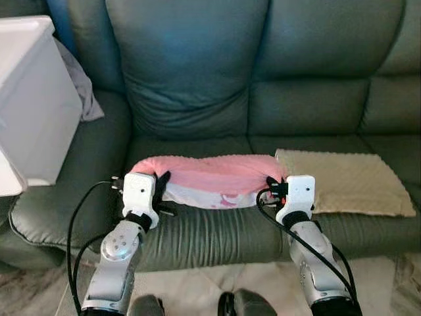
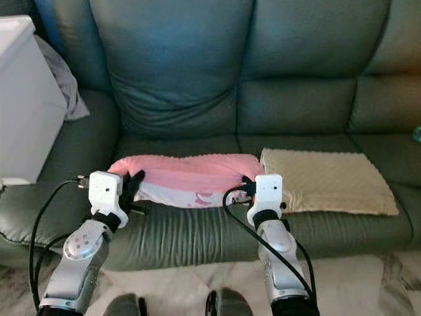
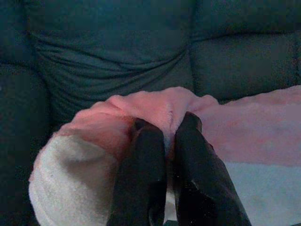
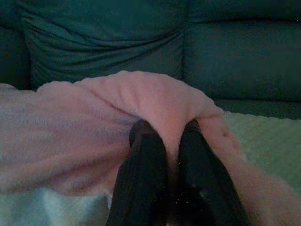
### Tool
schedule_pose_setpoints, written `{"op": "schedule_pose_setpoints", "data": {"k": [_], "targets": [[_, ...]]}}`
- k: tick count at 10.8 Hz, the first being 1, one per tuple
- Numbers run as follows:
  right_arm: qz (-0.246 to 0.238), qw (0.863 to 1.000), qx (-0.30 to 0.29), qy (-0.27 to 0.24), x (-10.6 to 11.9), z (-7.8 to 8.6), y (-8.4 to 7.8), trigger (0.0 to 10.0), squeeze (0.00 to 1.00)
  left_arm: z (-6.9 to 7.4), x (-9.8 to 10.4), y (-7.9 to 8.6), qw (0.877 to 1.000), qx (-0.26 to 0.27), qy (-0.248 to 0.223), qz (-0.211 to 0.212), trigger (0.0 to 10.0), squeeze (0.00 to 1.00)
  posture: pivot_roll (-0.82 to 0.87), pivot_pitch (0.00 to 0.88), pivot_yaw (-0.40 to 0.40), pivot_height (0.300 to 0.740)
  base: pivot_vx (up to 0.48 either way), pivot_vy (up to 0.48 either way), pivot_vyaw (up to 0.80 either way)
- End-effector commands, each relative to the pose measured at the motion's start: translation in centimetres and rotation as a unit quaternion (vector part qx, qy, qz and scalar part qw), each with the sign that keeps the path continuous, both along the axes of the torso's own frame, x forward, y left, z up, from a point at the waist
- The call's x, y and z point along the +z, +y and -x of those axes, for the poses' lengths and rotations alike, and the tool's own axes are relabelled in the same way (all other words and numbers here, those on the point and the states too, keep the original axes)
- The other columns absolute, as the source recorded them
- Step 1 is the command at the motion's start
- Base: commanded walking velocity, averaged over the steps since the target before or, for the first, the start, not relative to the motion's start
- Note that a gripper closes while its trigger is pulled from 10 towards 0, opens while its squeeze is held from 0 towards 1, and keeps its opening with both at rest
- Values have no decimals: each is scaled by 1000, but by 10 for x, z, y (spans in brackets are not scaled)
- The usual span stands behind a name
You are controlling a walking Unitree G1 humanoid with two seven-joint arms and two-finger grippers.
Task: Move the pillow to the sofa
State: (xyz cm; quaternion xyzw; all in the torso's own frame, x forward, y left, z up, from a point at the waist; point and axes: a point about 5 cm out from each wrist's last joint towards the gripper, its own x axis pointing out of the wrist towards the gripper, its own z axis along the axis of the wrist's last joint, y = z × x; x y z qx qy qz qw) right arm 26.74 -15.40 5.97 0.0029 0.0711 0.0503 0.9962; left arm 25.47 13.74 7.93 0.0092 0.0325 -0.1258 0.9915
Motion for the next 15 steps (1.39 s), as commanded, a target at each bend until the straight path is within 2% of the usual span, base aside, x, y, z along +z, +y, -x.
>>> {"op": "schedule_pose_setpoints", "data": {"k": [1, 3, 4, 7, 11, 13, 15], "targets": [[-2, 1000, -6, -11, 4, 0, -3, 10000, 0, 1, -1, 2, 1000, 9, -2, -4, 10000, 0, 14, 114, -43, 666, 0, 0, 0], [-5, 1000, -7, -10, 4, 1, -2, 10000, 0, 2, -2, 3, 1000, 15, -1, -9, 10000, 0, 16, 116, -38, 631, 0, 0, 0], [-7, 1000, -8, -12, 4, 1, -2, 10000, 0, 1, -4, 10, 998, 50, -5, -29, 10000, 0, 16, 117, -35, 631, 0, 0, 0], [-19, 999, -18, -19, 6, 1, -2, 10000, 0, 0, -7, 25, 993, 116, -3, -30, 10000, 0, 18, 116, -33, 631, 0, 0, 0], [-23, 999, -27, -21, 7, -1, -3, 10000, 0, 0, -8, 26, 993, 116, 0, -35, 10000, 0, 24, 113, -29, 631, 0, 0, 0], [-15, 999, -18, -25, 7, -1, -3, 10000, 0, -1, -5, 23, 995, 98, -4, -13, 10000, 0, 24, 112, -28, 631, 0, 0, 0], [-10, 1000, -10, -28, 8, -1, -2, 10000, 0, -1, -5, 21, 996, 88, -2, -7, 10000, 0, 22, 114, -29, 631, 0, 0, 575]]}}
